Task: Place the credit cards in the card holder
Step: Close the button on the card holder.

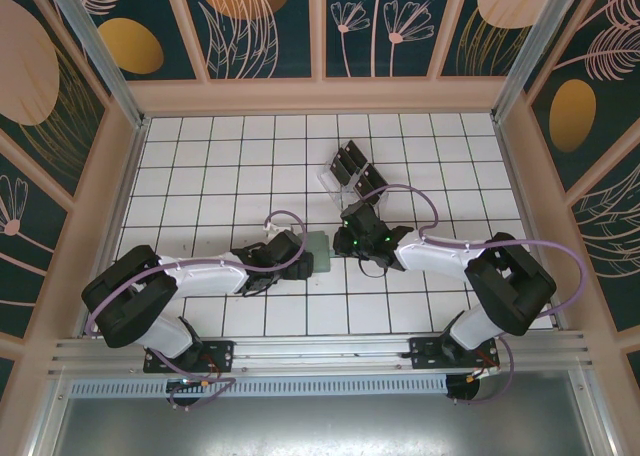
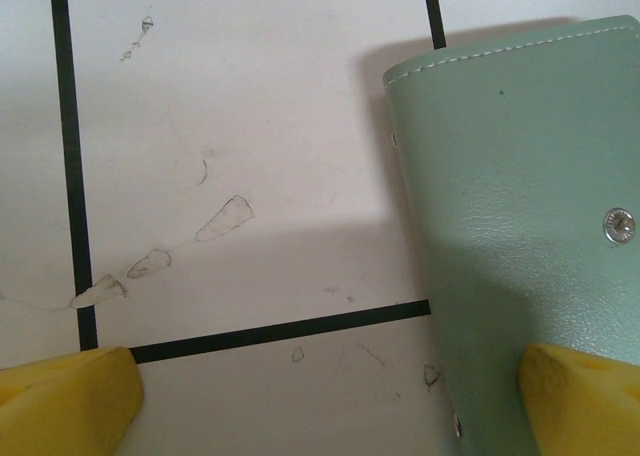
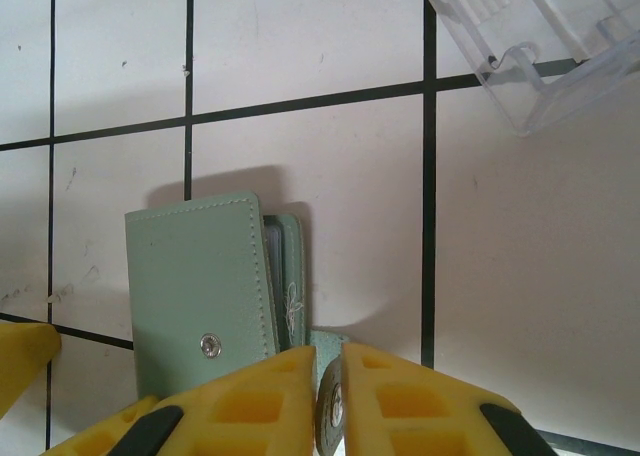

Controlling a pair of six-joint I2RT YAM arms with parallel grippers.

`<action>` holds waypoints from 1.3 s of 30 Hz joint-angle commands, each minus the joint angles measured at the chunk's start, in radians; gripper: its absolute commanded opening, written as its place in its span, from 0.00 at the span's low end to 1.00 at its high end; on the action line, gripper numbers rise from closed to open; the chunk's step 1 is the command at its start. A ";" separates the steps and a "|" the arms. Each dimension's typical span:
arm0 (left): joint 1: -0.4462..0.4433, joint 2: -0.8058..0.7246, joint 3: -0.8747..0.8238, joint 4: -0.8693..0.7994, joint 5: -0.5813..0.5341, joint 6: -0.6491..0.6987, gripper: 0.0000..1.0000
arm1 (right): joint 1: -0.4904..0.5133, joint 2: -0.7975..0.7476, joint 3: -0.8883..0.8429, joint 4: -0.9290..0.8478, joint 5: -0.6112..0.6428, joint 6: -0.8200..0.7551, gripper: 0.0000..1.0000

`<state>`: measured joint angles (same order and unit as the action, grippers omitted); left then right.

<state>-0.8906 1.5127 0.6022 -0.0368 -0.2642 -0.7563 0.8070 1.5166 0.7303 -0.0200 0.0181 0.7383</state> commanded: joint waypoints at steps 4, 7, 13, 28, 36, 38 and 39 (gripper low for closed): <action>0.017 0.066 -0.046 0.010 0.023 -0.002 0.98 | 0.007 -0.025 -0.007 -0.021 0.002 0.004 0.15; 0.016 0.066 -0.047 0.012 0.024 -0.002 0.99 | 0.009 -0.027 -0.008 -0.019 0.003 0.007 0.15; 0.016 0.066 -0.048 0.014 0.025 -0.002 0.98 | 0.011 -0.036 -0.008 -0.024 0.003 0.008 0.16; 0.016 0.064 -0.051 0.015 0.025 -0.002 0.98 | 0.014 -0.056 -0.026 -0.024 0.012 0.019 0.15; 0.016 0.067 -0.052 0.018 0.026 -0.003 0.98 | 0.013 -0.068 -0.032 -0.026 0.015 0.021 0.15; 0.017 0.067 -0.053 0.018 0.026 -0.002 0.98 | 0.014 -0.064 -0.032 -0.024 0.014 0.021 0.15; 0.017 0.067 -0.053 0.018 0.027 -0.002 0.98 | 0.014 -0.063 -0.032 -0.023 0.014 0.021 0.15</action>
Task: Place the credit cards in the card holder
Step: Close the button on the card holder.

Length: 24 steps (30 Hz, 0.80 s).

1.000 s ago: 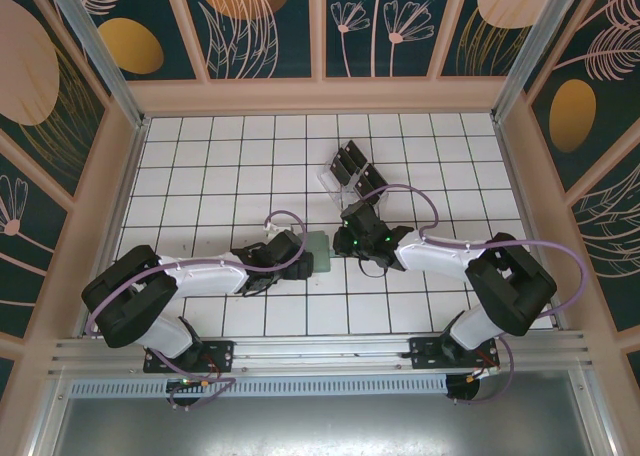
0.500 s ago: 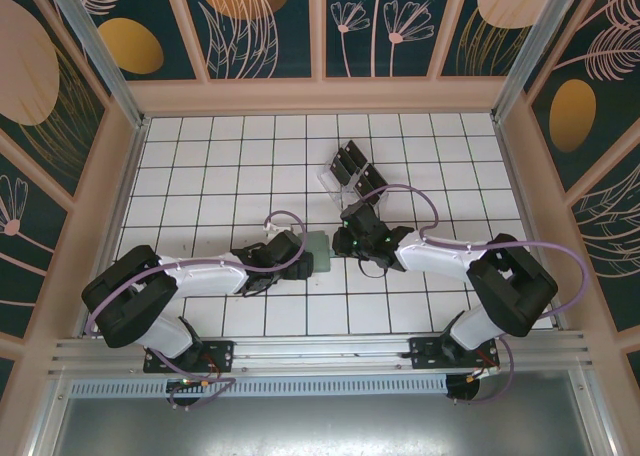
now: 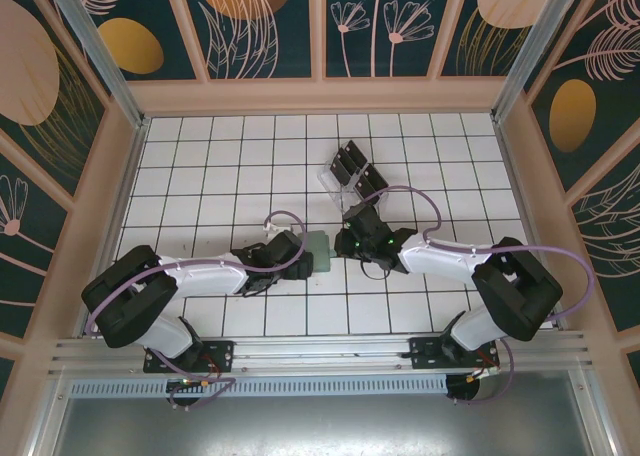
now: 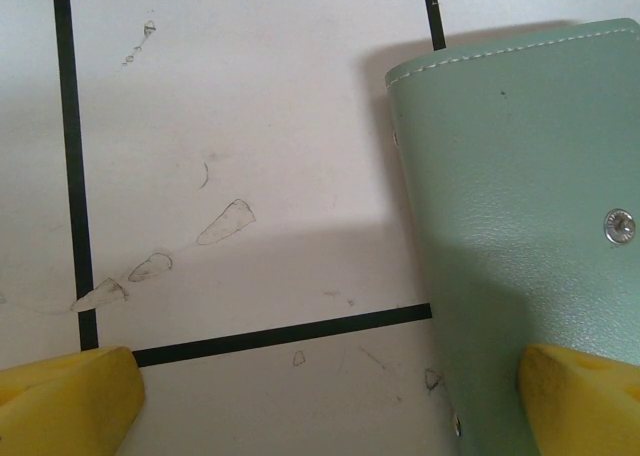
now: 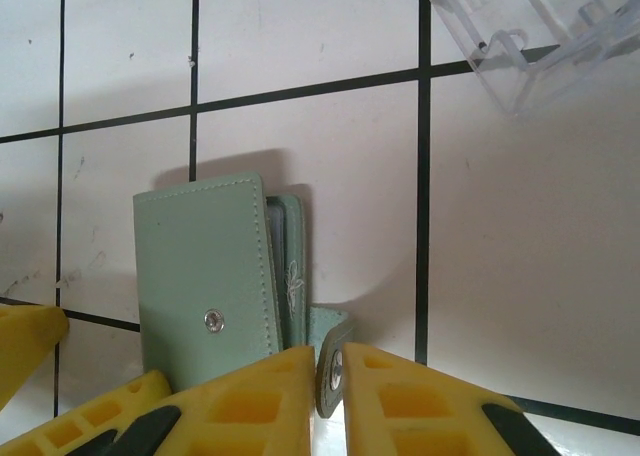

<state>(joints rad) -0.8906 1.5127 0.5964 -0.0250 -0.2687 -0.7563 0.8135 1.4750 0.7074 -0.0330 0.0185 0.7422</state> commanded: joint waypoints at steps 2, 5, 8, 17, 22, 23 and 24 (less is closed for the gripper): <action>0.017 0.069 -0.047 0.007 0.031 -0.002 0.98 | 0.007 -0.016 -0.009 -0.006 0.010 0.017 0.15; 0.016 0.067 -0.046 0.007 0.031 0.000 0.98 | 0.007 -0.012 -0.007 -0.004 0.006 0.017 0.11; 0.017 0.066 -0.047 0.008 0.031 -0.001 0.98 | 0.007 -0.012 -0.004 -0.003 0.006 0.015 0.09; 0.017 0.067 -0.049 0.009 0.032 -0.002 0.98 | 0.007 -0.020 0.006 -0.009 0.003 0.012 0.00; 0.016 0.067 -0.049 0.011 0.033 0.000 0.98 | 0.009 -0.030 0.004 0.026 -0.027 0.011 0.00; 0.017 0.067 -0.049 0.013 0.034 0.001 0.98 | 0.009 -0.031 0.004 0.036 -0.038 0.011 0.00; 0.016 0.067 -0.049 0.012 0.034 0.001 0.98 | 0.009 -0.030 0.006 0.047 -0.049 0.011 0.00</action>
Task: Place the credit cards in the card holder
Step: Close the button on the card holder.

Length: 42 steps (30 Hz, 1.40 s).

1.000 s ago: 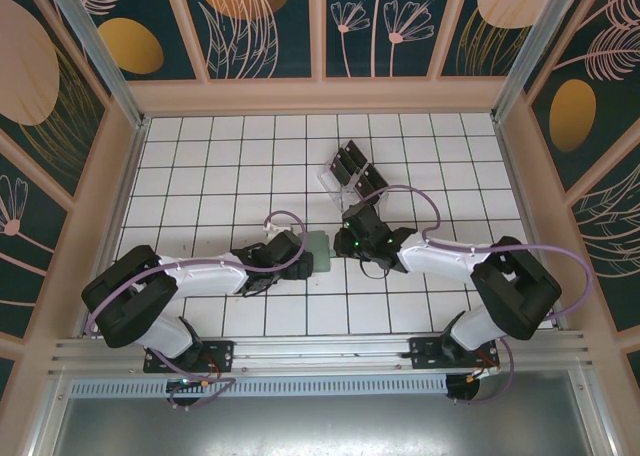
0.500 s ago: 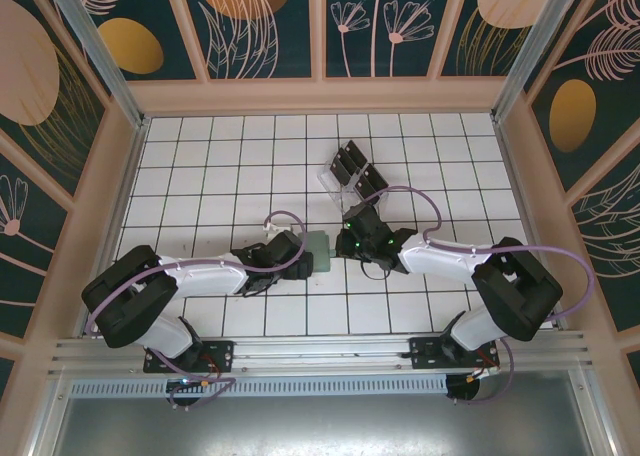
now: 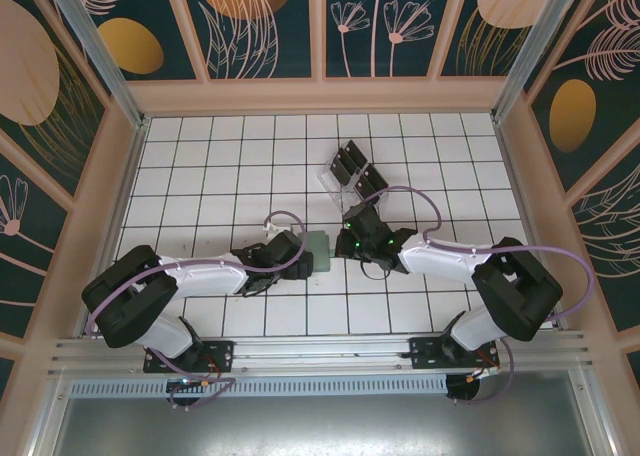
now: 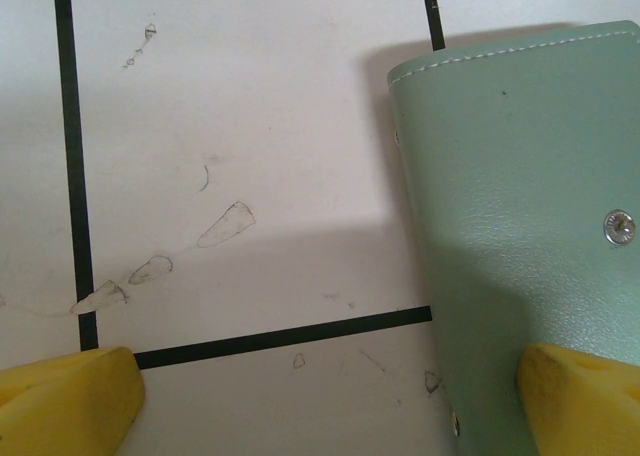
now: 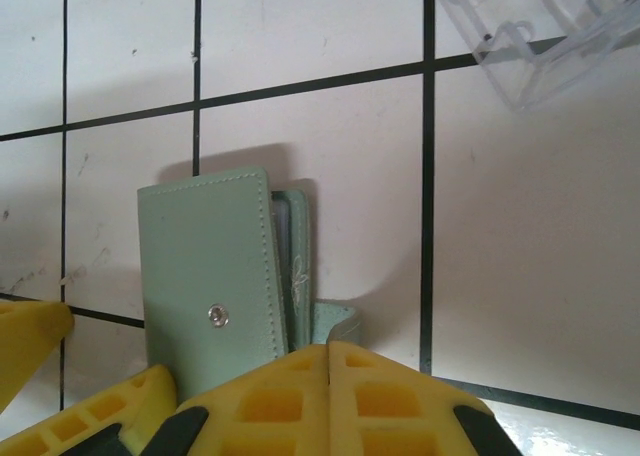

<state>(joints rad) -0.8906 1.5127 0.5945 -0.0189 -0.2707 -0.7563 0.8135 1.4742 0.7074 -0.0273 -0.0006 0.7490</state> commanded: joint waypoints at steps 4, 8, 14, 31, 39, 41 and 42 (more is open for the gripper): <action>0.017 0.069 -0.047 0.010 0.039 0.003 0.98 | 0.010 -0.009 0.020 0.065 -0.059 0.005 0.00; 0.017 0.072 -0.050 0.013 0.042 0.005 0.98 | 0.012 0.030 0.030 0.093 -0.084 0.013 0.00; 0.016 0.073 -0.053 0.017 0.044 0.007 0.98 | 0.012 0.077 0.036 0.143 -0.113 0.029 0.00; 0.016 0.071 -0.073 0.036 0.049 0.006 0.98 | 0.019 0.188 0.087 0.184 -0.153 0.042 0.00; 0.017 0.075 -0.069 0.035 0.047 0.017 0.98 | 0.019 0.185 0.085 0.187 -0.141 0.046 0.00; 0.017 0.076 -0.068 0.037 0.047 0.015 0.98 | 0.018 0.181 0.086 0.184 -0.138 0.045 0.00; 0.017 0.077 -0.070 0.041 0.047 0.013 0.98 | 0.020 0.178 0.084 0.185 -0.134 0.045 0.00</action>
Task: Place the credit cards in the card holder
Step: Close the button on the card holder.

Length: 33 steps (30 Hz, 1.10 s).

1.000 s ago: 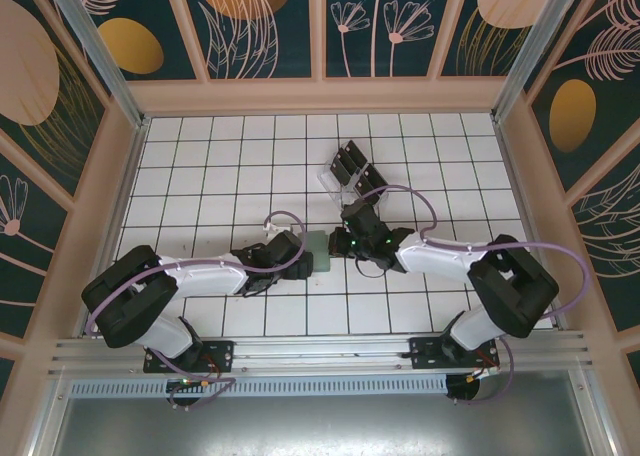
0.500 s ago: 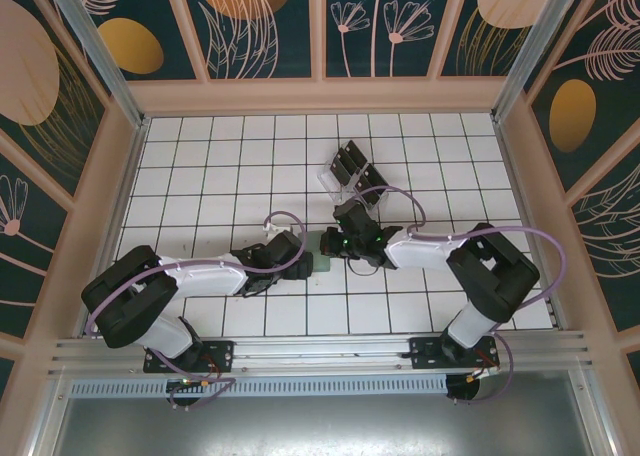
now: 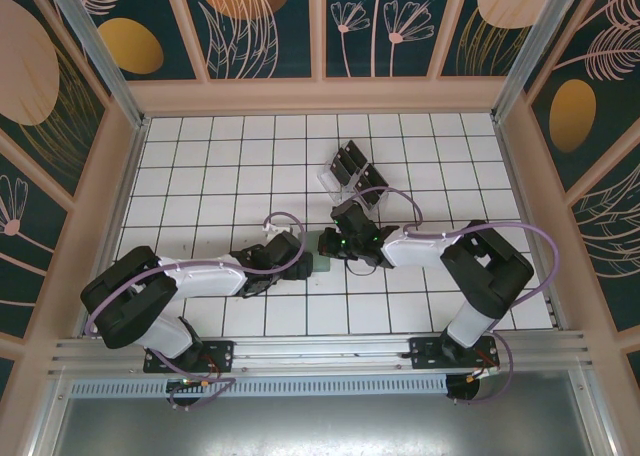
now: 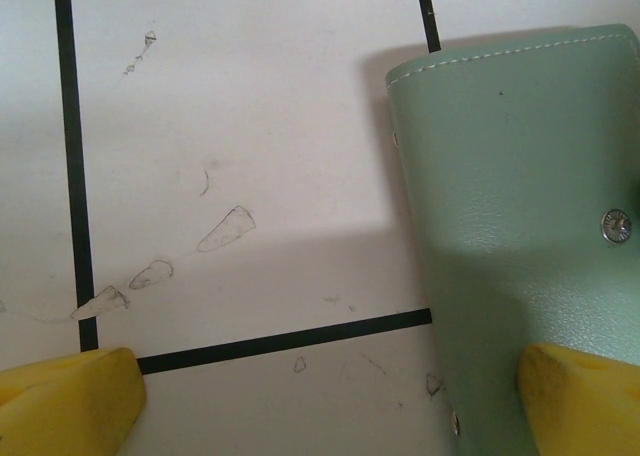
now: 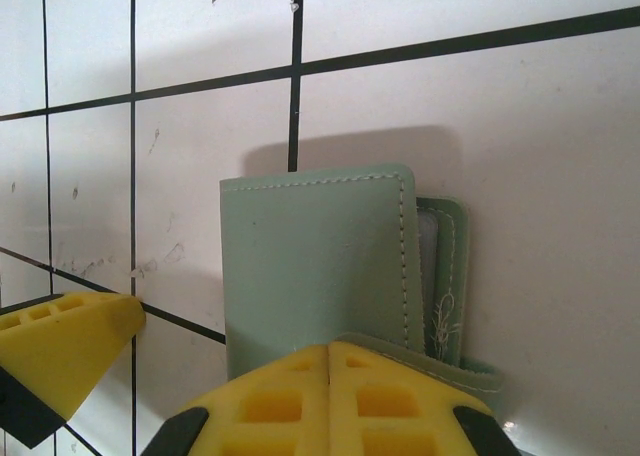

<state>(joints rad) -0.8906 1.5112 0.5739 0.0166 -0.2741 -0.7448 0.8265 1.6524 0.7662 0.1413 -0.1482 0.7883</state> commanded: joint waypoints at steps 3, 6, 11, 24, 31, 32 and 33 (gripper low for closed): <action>0.017 0.080 -0.049 0.005 0.052 0.000 0.98 | 0.005 -0.005 0.019 0.020 0.022 0.009 0.00; 0.017 0.076 -0.051 0.002 0.049 0.002 0.98 | 0.003 -0.005 0.016 0.022 0.028 0.009 0.00; 0.017 0.078 -0.055 0.005 0.049 0.002 0.98 | 0.000 -0.009 0.012 0.026 0.040 0.012 0.00; 0.017 0.087 -0.049 0.009 0.052 0.005 0.98 | 0.003 -0.026 0.006 0.035 0.027 0.016 0.00; 0.017 0.093 -0.052 0.013 0.051 0.005 0.98 | 0.016 -0.033 0.010 0.030 0.016 0.016 0.00; 0.016 0.095 -0.051 0.013 0.052 0.004 0.98 | 0.016 -0.033 0.010 0.031 0.016 0.016 0.00; 0.016 0.095 -0.049 0.014 0.052 0.005 0.98 | 0.017 -0.031 0.011 0.032 0.015 0.016 0.00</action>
<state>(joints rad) -0.8906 1.5158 0.5720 0.0254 -0.2783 -0.7441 0.8326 1.6516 0.7662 0.1543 -0.1329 0.7925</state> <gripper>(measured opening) 0.979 0.044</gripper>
